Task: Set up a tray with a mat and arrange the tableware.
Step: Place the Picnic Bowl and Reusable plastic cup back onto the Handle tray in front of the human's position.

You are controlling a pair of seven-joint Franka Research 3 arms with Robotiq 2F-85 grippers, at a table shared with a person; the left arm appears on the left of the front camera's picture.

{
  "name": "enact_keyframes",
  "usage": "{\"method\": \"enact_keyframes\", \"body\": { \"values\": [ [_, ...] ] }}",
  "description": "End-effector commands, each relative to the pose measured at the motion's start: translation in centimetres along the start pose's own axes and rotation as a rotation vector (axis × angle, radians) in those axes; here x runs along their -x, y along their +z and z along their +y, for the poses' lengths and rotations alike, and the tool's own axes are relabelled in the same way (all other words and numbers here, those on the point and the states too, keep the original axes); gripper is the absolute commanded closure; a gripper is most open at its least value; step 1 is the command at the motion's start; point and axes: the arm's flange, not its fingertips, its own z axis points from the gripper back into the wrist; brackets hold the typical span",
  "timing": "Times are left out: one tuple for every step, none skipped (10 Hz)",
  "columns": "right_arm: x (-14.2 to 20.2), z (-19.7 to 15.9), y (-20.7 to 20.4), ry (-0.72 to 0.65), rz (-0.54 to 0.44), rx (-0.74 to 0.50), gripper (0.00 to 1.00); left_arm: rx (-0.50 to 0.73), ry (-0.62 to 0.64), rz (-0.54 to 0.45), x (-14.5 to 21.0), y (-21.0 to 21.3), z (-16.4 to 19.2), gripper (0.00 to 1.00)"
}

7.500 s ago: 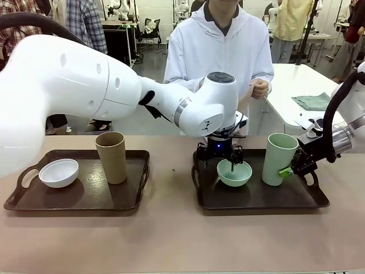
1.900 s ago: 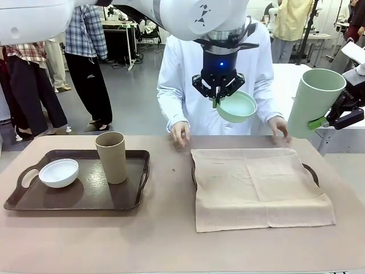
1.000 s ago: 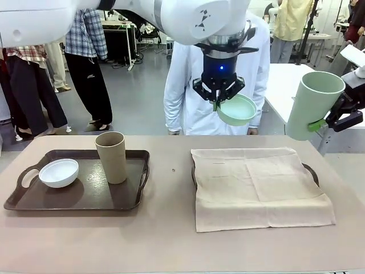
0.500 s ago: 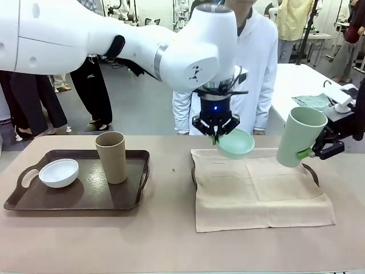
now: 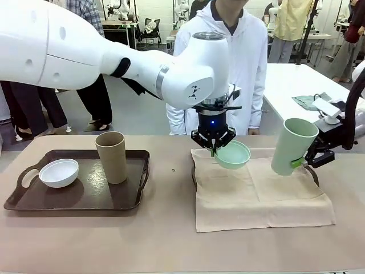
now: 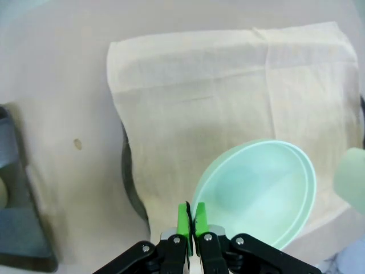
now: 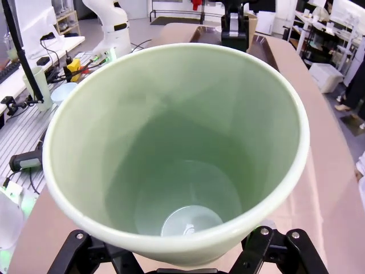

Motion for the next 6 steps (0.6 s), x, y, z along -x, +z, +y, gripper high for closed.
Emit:
{"method": "enact_keyframes", "body": {
  "values": [
    [1.1, -1.5, -0.7, -0.021, -0.028, -0.010, 0.18, 0.052, 0.034, 0.000, -0.6, -0.8, 0.6, 0.96],
    [1.3, -2.0, -0.7, -0.032, -0.008, -0.006, 0.18, 0.048, 0.033, -0.006, -1.3, -1.1, 0.8, 0.96],
    [-0.3, -1.2, -0.1, -0.048, 0.023, 0.033, 0.18, 0.018, 0.015, -0.001, -0.5, -0.8, 0.2, 0.96],
    [1.7, -1.0, -0.9, -0.025, -0.010, -0.017, 0.18, 0.018, 0.015, -0.001, -0.5, -0.8, 0.2, 0.96],
    [1.7, -1.0, -0.9, -0.025, -0.010, -0.017, 0.18, 0.018, 0.015, -0.001, -0.5, -0.8, 0.2, 0.96],
    [1.5, -1.2, -0.6, -0.029, 0.002, -0.006, 0.18, 0.018, 0.015, -0.001, -0.5, -0.8, 0.2, 0.96]
  ]
}}
